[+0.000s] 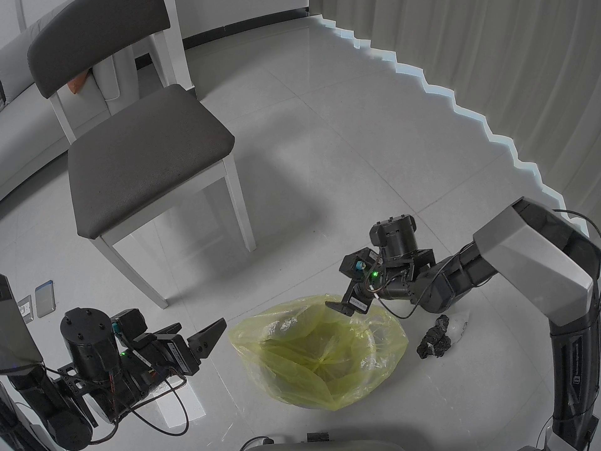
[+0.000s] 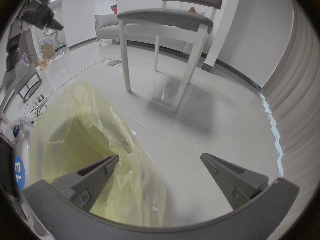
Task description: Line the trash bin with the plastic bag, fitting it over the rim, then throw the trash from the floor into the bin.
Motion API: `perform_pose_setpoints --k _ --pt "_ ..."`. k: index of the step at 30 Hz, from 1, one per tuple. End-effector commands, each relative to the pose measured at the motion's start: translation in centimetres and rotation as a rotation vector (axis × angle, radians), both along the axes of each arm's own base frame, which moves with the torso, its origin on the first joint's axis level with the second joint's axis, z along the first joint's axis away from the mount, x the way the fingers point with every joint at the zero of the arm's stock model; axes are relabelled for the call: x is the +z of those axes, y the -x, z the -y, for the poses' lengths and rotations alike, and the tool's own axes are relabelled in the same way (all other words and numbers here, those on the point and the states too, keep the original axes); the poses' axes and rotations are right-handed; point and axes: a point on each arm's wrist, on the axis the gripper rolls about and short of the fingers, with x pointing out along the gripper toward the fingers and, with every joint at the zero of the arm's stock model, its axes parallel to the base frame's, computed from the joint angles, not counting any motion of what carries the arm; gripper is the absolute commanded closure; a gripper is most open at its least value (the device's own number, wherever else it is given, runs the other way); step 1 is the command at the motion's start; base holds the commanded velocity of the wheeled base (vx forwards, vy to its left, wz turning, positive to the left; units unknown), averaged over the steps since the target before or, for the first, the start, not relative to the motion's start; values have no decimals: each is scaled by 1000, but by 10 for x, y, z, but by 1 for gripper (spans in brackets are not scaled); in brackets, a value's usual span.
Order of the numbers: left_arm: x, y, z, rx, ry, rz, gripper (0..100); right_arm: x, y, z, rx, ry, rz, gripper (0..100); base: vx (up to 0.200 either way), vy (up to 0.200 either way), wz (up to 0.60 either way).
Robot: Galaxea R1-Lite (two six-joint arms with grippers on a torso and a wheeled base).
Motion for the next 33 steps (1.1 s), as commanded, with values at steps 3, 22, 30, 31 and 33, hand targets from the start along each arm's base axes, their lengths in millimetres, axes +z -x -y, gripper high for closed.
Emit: perform_pose_setpoints --k 3,22,30,31,33 --pt "-5 2 -3 13 -1 -32 0 41 13 21 -39 -63 33 0 0 0 0" --pt "-15 0 3 -7 -22 -66 0 -41 153 -26 48 -204 -320 0 0 0 0" --pt "-13 3 7 3 -24 -57 0 -66 140 -33 59 -188 -370 0 0 0 0" --pt "-13 3 7 3 -22 -54 0 -67 137 -34 56 -190 -369 0 0 0 0" --pt "-12 3 7 1 -19 -51 0 -70 129 -34 44 -187 -375 0 0 0 0"
